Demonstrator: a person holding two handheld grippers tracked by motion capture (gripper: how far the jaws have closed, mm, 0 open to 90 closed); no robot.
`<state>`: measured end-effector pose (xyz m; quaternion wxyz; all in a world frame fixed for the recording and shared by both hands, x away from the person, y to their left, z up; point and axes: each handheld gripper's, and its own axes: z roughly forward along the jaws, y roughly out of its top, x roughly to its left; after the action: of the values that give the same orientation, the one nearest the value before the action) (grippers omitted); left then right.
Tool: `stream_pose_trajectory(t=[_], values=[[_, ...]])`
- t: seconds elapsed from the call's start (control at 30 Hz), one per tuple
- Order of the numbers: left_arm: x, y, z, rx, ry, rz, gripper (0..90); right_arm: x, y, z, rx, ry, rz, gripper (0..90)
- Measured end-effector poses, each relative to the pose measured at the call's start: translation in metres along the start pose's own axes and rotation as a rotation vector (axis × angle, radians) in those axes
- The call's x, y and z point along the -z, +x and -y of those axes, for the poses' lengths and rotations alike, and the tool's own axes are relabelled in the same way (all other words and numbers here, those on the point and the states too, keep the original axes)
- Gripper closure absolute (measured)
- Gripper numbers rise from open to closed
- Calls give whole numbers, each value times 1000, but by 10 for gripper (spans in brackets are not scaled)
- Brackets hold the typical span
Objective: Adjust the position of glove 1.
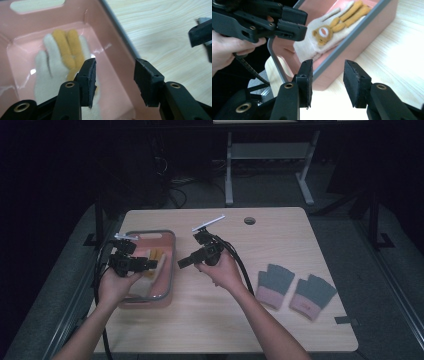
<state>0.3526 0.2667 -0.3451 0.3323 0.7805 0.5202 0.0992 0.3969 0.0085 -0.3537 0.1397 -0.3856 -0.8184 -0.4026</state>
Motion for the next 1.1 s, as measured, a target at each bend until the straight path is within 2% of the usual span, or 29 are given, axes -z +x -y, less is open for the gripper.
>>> stream_pose_trajectory(t=[0.17,0.33,0.5,1.1], values=[[0,-9,-4,-9,-14,15,525,10,-2,5,-4,-3,11,586],[0,-24,-9,-43,-21,36,525,20,-5,9,-7,-5,27,580],[-1,-35,-12,-59,-24,56,525,30,-9,15,-16,-15,38,569],[-14,-68,-19,-110,-27,107,518,63,-25,39,-54,-34,91,548]])
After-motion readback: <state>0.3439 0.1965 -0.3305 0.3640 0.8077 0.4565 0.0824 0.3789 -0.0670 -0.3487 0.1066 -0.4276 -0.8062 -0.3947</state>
